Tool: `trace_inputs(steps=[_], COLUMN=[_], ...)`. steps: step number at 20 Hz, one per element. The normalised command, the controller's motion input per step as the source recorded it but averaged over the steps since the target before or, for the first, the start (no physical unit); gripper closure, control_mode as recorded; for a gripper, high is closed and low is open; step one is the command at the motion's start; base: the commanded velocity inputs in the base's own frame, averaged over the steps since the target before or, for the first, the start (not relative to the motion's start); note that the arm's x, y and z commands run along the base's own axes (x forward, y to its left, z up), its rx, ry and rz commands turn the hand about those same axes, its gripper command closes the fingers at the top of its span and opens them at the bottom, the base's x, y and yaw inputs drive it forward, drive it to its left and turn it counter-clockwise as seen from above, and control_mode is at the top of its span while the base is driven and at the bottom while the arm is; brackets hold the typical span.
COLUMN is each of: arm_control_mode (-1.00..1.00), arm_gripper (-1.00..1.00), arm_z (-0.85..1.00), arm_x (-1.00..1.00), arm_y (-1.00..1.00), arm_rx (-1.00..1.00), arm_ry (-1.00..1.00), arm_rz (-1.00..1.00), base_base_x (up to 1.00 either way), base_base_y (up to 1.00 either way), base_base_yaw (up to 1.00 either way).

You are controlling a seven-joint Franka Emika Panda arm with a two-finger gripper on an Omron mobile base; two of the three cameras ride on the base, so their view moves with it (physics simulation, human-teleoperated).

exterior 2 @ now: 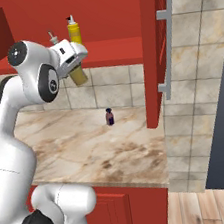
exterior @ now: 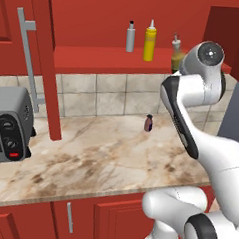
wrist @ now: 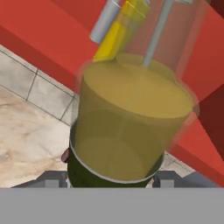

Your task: Pick the mustard and oil and vinegar bottle from the counter and place them in the cabinet.

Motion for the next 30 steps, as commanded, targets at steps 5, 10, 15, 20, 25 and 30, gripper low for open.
trace_inputs(steps=[5,10,15,20,25,30], arm_control_mode=[-1.00,-1.00,-1.00,-1.00,-1.00,-1.00], arm_gripper=[1.00,1.00,1.00,1.00,1.00,1.00], arm_z=[0.27,0.20,0.13,0.00,0.00,0.00], arm_x=[0.12,0.21,0.24,0.37,0.31,0.27], arm_y=[-0.24,-0.15,-0.08,-0.07,-0.14,-0.16], arm_rx=[-0.07,-0.03,-0.03,0.00,0.09,0.16], arm_ry=[-0.04,-0.04,-0.07,-0.03,0.00,0.00], arm_rz=[0.00,0.00,0.00,0.00,0.00,0.01], base_base_x=[0.00,0.00,0.00,0.00,0.00,0.00], base_base_y=[0.00,0.00,0.00,0.00,0.00,0.00], base_base_yaw=[0.00,0.00,0.00,0.00,0.00,0.00])
